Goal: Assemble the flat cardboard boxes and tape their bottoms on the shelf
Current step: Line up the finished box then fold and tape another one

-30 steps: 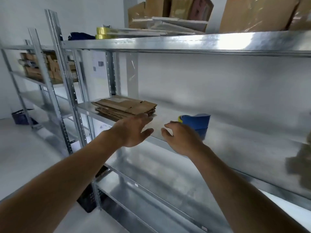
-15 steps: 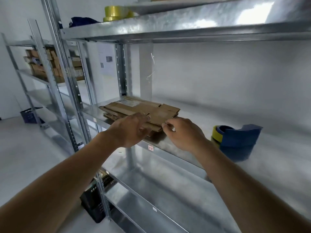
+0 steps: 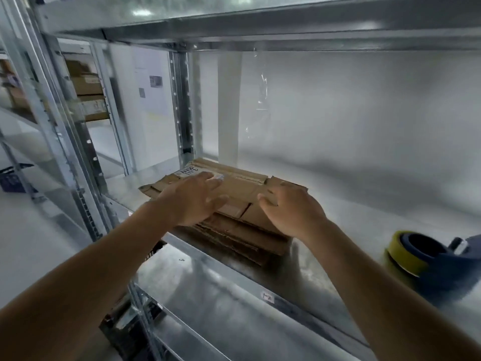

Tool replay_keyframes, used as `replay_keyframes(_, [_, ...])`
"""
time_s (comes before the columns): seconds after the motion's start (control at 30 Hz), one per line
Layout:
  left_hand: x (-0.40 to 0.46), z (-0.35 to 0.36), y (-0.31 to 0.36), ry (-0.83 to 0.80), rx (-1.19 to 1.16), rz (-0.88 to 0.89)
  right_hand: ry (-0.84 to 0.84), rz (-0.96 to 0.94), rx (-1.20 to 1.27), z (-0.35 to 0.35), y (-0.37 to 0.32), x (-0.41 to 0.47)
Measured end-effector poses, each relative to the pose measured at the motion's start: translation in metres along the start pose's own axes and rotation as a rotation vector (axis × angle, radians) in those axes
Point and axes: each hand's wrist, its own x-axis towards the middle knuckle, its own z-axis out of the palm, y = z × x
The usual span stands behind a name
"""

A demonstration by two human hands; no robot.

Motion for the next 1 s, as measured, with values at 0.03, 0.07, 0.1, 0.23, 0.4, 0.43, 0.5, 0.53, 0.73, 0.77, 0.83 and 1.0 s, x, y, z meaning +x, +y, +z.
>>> replay_keyframes(0.03, [0.01, 0.003, -0.011, -0.022, 0.027, 0.017, 0.004, 0.038, 0.004, 0.004, -0.003, 0.007])
replay_keyframes(0.07, [0.02, 0.005, -0.022, -0.038, 0.056, 0.043, 0.008, 0.079, 0.013, 0.008, -0.006, 0.013])
replay_keyframes(0.1, [0.029, 0.008, -0.034, -0.047, 0.084, 0.062, 0.01, 0.123, 0.023, 0.011, -0.009, 0.018])
replay_keyframes(0.23, [0.054, 0.011, -0.067, -0.053, 0.075, 0.086, 0.046, 0.266, 0.047, 0.022, -0.02, 0.03])
replay_keyframes(0.4, [0.07, 0.013, -0.089, -0.149, 0.06, 0.112, 0.065, 0.456, 0.052, 0.035, -0.033, 0.032])
replay_keyframes(0.43, [0.073, 0.012, -0.091, -0.161, 0.054, 0.116, 0.078, 0.488, 0.062, 0.037, -0.036, 0.032])
replay_keyframes(0.5, [0.076, 0.007, -0.091, -0.163, 0.033, 0.126, 0.106, 0.547, 0.081, 0.038, -0.042, 0.032])
replay_keyframes(0.53, [0.077, 0.004, -0.091, -0.153, 0.02, 0.13, 0.105, 0.567, 0.09, 0.04, -0.043, 0.032])
replay_keyframes(0.73, [0.078, 0.001, -0.099, -0.096, 0.0, 0.118, 0.165, 0.599, 0.111, 0.038, -0.044, 0.024])
replay_keyframes(0.77, [0.078, 0.002, -0.098, -0.078, -0.012, 0.111, 0.176, 0.611, 0.107, 0.037, -0.044, 0.021])
replay_keyframes(0.83, [0.075, 0.003, -0.095, -0.048, -0.054, 0.098, 0.205, 0.637, 0.109, 0.035, -0.043, 0.014])
replay_keyframes(1.0, [0.063, 0.006, -0.078, -0.008, -0.184, 0.061, 0.228, 0.756, 0.141, 0.022, -0.041, -0.005])
